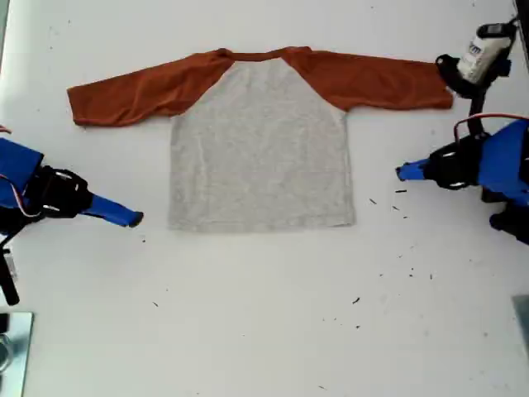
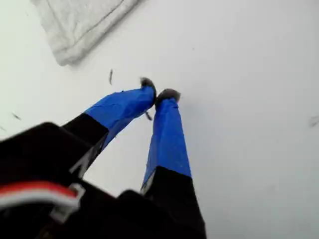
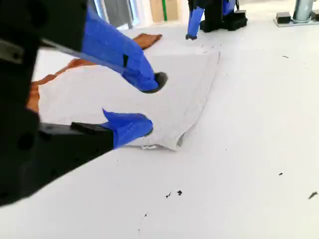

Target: Fold t shirt

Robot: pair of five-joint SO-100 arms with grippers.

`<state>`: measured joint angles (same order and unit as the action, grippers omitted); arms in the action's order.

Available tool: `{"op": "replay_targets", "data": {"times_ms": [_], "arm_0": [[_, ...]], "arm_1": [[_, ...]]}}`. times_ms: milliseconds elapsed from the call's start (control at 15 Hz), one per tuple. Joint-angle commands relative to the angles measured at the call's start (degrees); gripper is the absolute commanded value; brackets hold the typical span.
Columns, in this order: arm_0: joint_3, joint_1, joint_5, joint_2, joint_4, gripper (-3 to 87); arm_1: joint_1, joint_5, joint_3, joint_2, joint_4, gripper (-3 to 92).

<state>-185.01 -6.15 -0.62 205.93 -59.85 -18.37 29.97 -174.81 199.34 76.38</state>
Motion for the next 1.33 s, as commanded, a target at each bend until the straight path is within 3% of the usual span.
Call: {"op": "replay_targets", "data": {"times_ms": [0,133,267,400,533,600,733,867,933,1000,1133,1267], "arm_0": [[-0.5,8.4,2.4,0.4,0.3,9.3],[-0.5,19.3,2.3,0.4,0.3,9.5],[-0.4,27.2,1.3,0.4,0.2,12.1],[-0.4,17.4,-2.1,0.5,0.3,18.2],[-0.4,3.8,1.1,0.5,0.3,22.9],[-0.4,2.6,1.1,0.5,0.3,26.9],[-0.4,5.2,2.2,0.5,0.3,22.2],[-0.4,6.0,6.4,0.6,2.0,4.8],[-0.4,5.6,7.4,0.6,2.5,0.1],[-0.4,3.8,7.4,0.6,2.5,-0.2],[-0.4,1.1,7.6,0.6,2.5,-0.3],[-0.4,1.1,9.1,0.6,2.3,-0.3]], "arm_1": [[-0.2,-17.1,-3.3,1.1,0.0,3.9],[3.5,-13.4,-3.3,1.1,-0.2,3.9],[4.1,-18.4,-3.3,1.1,-0.2,3.7],[4.4,-18.0,-1.8,1.1,0.4,3.6],[3.2,-18.1,5.5,0.0,5.9,3.5],[0.2,-14.3,12.7,-5.4,7.1,3.5],[-10.4,-3.6,37.8,-31.2,13.8,3.5],[-25.8,10.6,60.9,-48.2,22.9,3.6],[-33.0,17.6,67.9,-53.7,23.9,14.5],[-38.2,22.0,72.7,-58.4,23.8,27.3],[-46.3,27.9,75.1,-64.1,21.9,32.4],[-55.3,34.4,61.5,-62.6,10.5,33.1]]}}
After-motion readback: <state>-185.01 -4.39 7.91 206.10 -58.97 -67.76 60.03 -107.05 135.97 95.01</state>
